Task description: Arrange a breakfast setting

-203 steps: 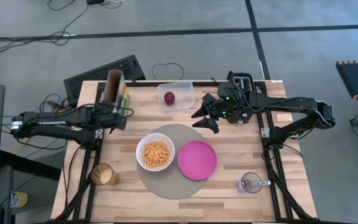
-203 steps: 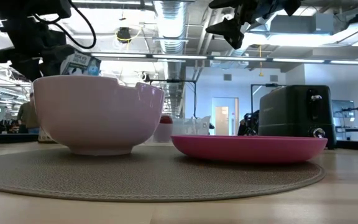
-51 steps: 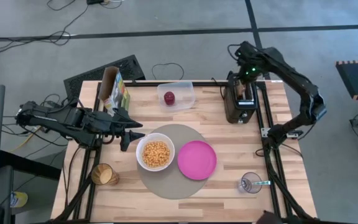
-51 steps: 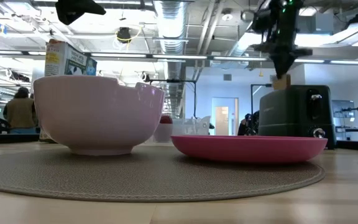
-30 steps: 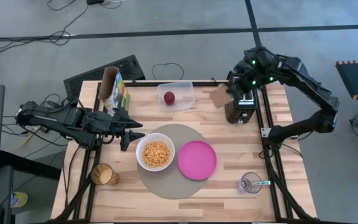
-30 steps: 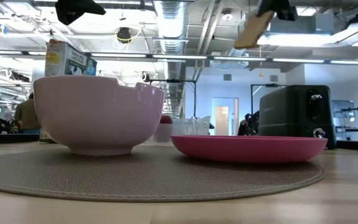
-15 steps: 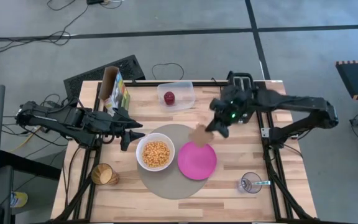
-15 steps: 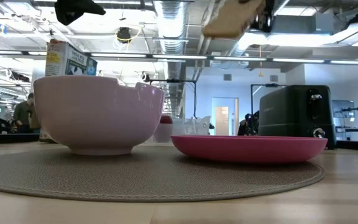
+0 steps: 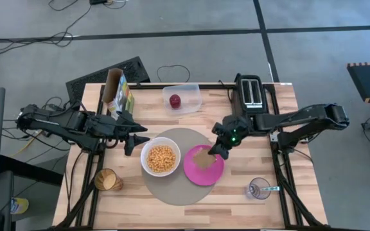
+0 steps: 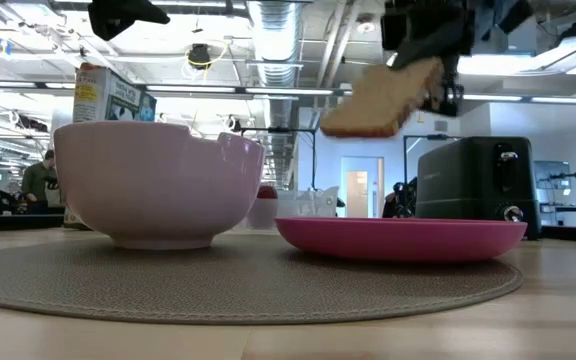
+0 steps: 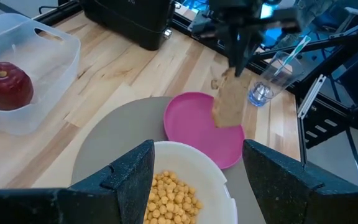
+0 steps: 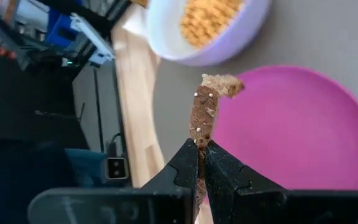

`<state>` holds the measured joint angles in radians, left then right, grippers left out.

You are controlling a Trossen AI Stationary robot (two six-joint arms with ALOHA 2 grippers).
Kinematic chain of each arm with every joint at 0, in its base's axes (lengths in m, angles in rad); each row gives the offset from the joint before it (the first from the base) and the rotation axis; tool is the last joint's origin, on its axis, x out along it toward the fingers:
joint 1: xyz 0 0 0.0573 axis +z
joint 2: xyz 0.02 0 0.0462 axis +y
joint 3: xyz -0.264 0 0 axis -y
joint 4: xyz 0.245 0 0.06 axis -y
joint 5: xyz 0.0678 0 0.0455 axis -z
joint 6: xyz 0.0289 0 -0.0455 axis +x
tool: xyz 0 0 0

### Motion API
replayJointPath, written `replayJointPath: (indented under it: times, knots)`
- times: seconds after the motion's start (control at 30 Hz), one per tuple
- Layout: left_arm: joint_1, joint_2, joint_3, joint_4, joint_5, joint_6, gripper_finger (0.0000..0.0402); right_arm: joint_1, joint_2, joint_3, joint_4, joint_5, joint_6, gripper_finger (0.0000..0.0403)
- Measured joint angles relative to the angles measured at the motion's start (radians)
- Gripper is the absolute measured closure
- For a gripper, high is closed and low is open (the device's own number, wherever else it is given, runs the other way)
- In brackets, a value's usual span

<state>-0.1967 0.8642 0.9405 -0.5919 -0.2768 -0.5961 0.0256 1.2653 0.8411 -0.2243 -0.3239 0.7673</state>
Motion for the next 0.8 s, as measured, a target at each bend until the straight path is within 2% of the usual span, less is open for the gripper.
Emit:
replayJointPath:
  times: [0.4,0.8]
  knots:
    - [0.0,0.0,0.0,0.004,0.0,0.0,0.0173,0.054,0.026,-0.178,0.224,0.148,0.253,0.0357]
    - [0.0,0.0,0.0,0.006,0.0,-0.001,0.0173,0.119,0.213,-0.213,0.327,0.172,0.437,0.0357]
